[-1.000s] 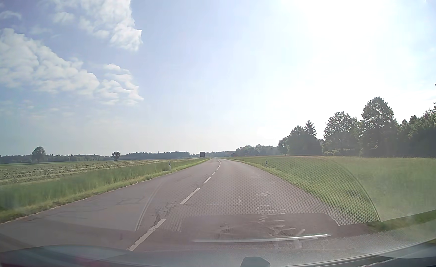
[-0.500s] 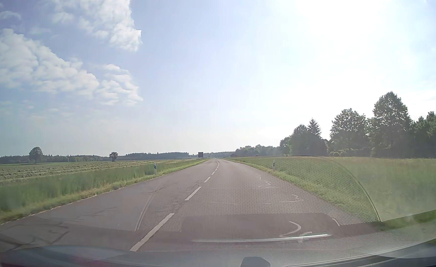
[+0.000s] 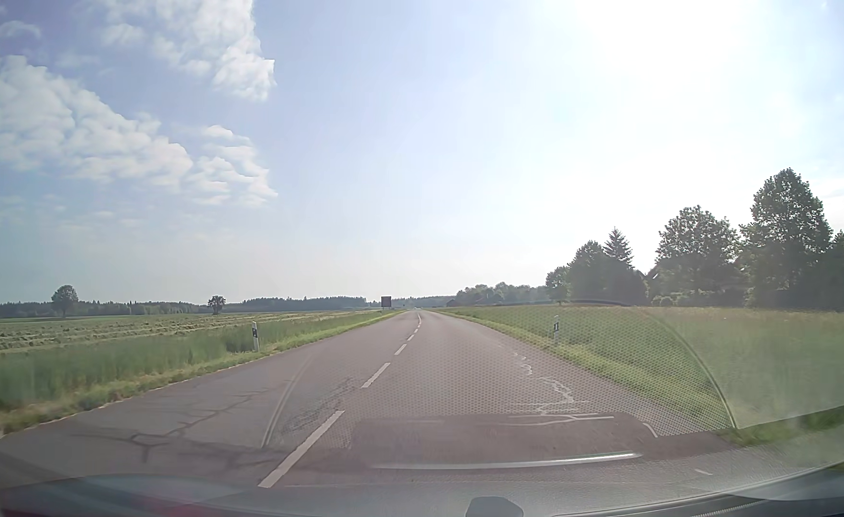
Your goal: Follow the waypoints while adhering to traffic rules and regulations
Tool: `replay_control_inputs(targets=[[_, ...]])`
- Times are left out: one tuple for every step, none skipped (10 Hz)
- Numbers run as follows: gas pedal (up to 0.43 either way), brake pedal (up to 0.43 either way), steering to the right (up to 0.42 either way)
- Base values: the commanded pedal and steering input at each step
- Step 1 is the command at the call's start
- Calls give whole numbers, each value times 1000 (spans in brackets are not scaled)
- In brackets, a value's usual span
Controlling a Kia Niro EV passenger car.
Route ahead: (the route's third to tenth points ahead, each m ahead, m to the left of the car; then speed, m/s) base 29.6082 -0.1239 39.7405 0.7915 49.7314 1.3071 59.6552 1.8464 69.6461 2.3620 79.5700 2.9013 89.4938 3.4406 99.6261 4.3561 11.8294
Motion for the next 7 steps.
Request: replay_control_inputs(targets=[[299,0,-4],[299,0,-4],[287,0,-4],[287,0,-4],[287,0,-4],[287,0,-4],[299,0,-4]])
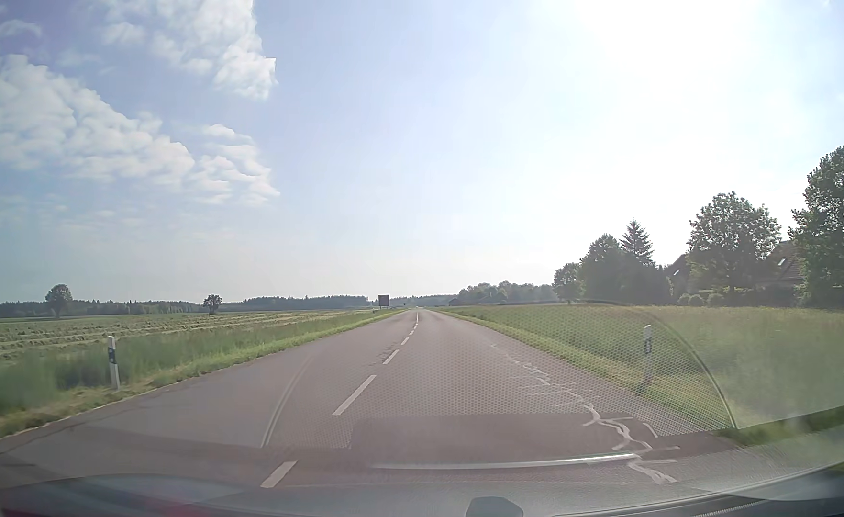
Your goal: Follow the waypoints while adhering to traffic rules and regulations
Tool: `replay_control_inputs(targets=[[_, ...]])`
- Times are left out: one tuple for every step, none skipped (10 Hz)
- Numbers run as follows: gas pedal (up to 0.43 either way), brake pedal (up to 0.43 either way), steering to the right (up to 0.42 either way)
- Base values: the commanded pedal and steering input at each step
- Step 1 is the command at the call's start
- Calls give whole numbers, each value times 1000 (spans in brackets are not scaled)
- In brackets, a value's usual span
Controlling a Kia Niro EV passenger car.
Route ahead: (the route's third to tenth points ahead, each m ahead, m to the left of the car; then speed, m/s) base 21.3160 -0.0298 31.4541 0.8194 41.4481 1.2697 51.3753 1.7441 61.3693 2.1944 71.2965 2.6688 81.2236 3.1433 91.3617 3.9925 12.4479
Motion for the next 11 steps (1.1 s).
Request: replay_control_inputs(targets=[[299,0,-4],[311,0,-4],[311,0,-4],[311,0,-4],[311,0,-5],[311,0,-6],[311,0,-9],[311,0,-9],[311,0,-9],[311,0,-10],[311,0,-10]])
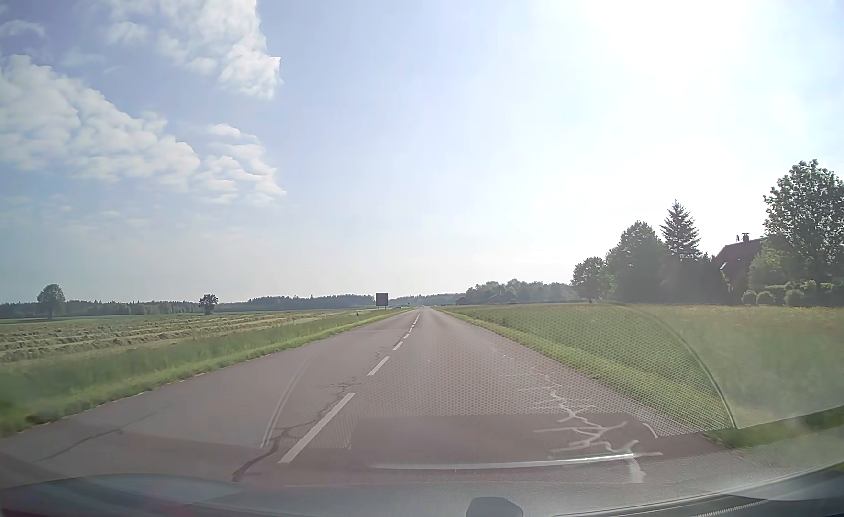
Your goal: Follow the waypoints while adhering to traffic rules and regulations
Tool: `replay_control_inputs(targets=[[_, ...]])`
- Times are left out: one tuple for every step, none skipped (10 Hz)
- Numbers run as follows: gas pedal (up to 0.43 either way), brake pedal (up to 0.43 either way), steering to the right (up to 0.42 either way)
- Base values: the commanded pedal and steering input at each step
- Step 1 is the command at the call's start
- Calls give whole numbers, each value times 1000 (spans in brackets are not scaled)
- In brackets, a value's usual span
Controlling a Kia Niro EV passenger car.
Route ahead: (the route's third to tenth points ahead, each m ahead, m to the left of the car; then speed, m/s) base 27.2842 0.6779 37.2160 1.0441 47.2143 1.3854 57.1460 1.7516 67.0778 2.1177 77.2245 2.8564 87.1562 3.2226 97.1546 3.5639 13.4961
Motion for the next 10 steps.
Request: replay_control_inputs(targets=[[311,0,-10],[311,0,-10],[311,0,-11],[311,0,-11],[311,0,-8],[311,0,-8],[311,0,-8],[311,0,-9],[311,0,-9],[311,0,-9]])
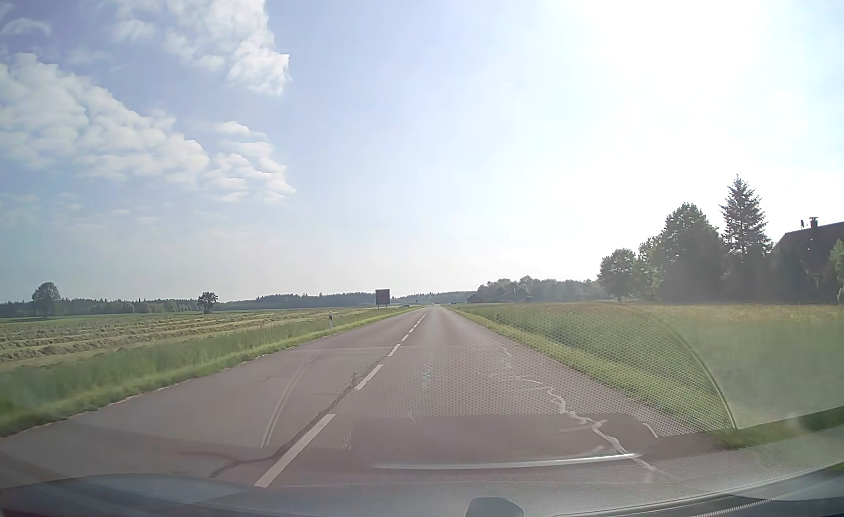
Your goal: Follow the waypoints while adhering to traffic rules and regulations
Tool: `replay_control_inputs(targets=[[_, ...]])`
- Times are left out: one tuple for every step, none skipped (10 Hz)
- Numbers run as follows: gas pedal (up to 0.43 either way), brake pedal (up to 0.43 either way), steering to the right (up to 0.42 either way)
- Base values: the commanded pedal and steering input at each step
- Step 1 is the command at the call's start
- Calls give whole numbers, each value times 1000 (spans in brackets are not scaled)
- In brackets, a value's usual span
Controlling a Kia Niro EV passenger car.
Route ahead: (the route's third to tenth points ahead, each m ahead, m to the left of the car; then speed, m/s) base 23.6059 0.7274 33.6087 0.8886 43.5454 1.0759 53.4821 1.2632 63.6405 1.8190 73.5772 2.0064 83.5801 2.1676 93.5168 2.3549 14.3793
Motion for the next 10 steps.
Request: replay_control_inputs(targets=[[299,0,-9],[299,0,-9],[299,0,-9],[299,0,-9],[299,0,-9],[299,0,-8],[299,0,-5],[299,0,-3],[299,0,-4],[299,0,-4]])
